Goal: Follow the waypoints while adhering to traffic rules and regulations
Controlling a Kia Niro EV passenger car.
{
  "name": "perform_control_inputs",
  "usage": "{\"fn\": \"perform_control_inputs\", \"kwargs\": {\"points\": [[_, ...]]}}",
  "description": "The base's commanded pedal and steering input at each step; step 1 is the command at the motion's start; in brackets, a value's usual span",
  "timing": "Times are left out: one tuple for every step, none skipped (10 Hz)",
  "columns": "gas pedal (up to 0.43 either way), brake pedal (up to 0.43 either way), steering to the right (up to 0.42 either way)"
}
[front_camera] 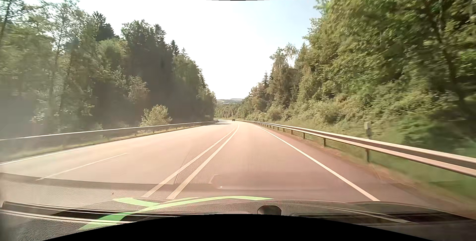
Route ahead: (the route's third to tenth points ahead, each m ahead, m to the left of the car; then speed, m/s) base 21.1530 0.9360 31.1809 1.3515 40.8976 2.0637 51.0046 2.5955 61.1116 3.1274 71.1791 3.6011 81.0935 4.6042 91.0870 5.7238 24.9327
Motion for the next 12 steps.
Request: {"fn": "perform_control_inputs", "kwargs": {"points": [[0.087,0.0,-0.007],[0.087,0.0,-0.007],[0.087,0.0,-0.007],[0.087,0.0,-0.007],[0.087,0.0,-0.007],[0.087,0.0,-0.007],[0.087,0.0,-0.007],[0.087,0.0,-0.007],[0.087,0.0,-0.007],[0.087,0.0,-0.007],[0.079,0.0,-0.007],[0.059,0.0,-0.007]]}}
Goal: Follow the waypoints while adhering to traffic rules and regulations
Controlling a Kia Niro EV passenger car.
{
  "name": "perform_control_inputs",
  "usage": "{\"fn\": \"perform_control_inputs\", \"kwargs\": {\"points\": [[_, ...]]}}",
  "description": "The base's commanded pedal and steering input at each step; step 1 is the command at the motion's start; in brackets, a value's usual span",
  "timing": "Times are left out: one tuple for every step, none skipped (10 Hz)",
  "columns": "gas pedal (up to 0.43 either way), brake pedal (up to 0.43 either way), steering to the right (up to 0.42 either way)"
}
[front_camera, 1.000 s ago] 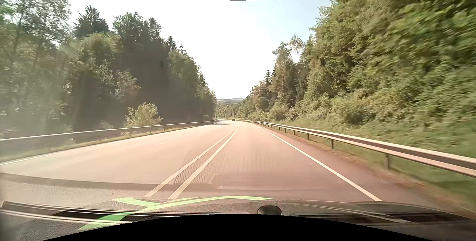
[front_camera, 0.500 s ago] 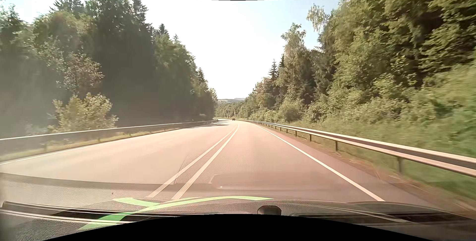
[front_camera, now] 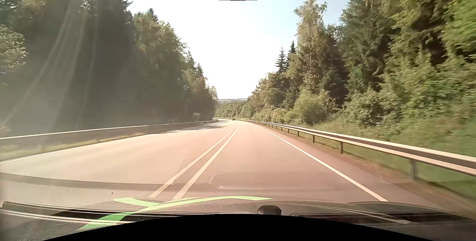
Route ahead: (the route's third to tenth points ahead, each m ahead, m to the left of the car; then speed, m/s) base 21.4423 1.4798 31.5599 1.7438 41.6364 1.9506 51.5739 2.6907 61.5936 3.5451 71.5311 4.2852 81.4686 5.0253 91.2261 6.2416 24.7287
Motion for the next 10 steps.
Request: {"fn": "perform_control_inputs", "kwargs": {"points": [[0.059,0.0,-0.007],[0.059,0.0,-0.007],[0.059,0.0,-0.007],[0.059,0.0,-0.007],[0.059,0.0,-0.007],[0.059,0.0,-0.007],[0.059,0.0,-0.007],[0.059,0.0,-0.007],[0.059,0.0,-0.007],[0.059,0.0,-0.007]]}}
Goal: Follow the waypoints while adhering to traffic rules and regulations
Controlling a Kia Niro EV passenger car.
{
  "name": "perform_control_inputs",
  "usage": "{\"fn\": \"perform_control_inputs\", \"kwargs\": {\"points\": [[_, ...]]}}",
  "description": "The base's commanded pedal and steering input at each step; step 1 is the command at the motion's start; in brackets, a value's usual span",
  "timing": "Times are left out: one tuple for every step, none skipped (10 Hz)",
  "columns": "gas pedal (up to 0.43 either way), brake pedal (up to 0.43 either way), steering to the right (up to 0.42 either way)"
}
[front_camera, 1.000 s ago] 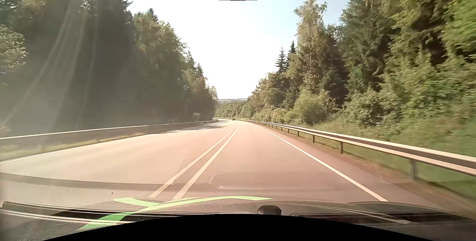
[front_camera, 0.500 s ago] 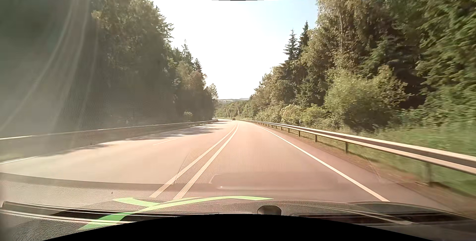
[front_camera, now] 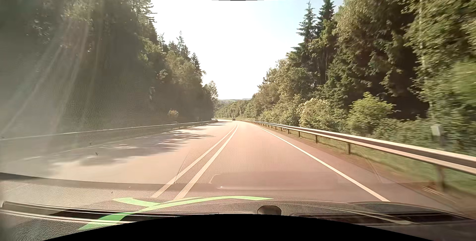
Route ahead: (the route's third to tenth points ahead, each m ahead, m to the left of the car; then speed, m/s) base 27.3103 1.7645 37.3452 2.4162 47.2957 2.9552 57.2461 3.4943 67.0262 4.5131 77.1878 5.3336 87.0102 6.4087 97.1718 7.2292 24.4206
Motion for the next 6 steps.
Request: {"fn": "perform_control_inputs", "kwargs": {"points": [[0.059,0.0,-0.007],[0.059,0.0,-0.007],[0.059,0.0,-0.007],[0.059,0.0,-0.007],[0.059,0.0,-0.007],[0.059,0.0,-0.007]]}}
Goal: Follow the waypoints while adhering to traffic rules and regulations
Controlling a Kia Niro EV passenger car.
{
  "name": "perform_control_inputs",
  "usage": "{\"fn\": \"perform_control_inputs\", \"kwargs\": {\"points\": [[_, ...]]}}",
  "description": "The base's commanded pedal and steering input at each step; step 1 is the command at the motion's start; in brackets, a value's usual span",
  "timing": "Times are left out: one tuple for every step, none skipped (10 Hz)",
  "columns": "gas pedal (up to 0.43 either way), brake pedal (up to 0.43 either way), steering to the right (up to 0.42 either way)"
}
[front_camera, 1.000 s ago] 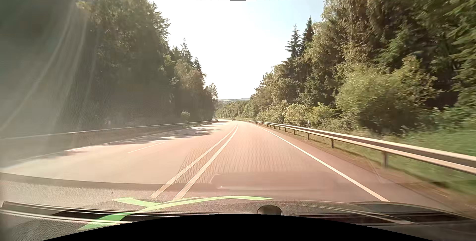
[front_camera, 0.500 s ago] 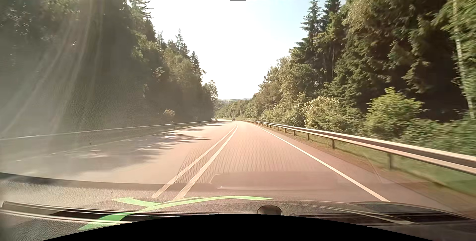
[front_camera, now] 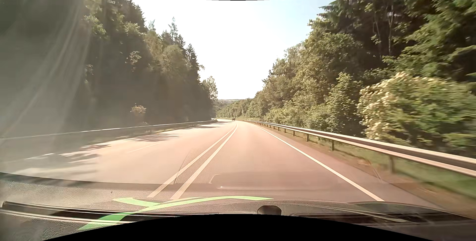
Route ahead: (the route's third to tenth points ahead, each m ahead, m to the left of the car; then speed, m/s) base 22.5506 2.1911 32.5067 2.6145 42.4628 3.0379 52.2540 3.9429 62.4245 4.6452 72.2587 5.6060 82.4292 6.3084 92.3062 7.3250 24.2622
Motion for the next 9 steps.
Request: {"fn": "perform_control_inputs", "kwargs": {"points": [[0.059,0.0,-0.007],[0.059,0.0,-0.007],[0.059,0.0,-0.007],[0.059,0.0,-0.007],[0.059,0.0,-0.007],[0.059,0.0,-0.007],[0.059,0.0,-0.007],[0.059,0.0,-0.007],[0.059,0.0,-0.007]]}}
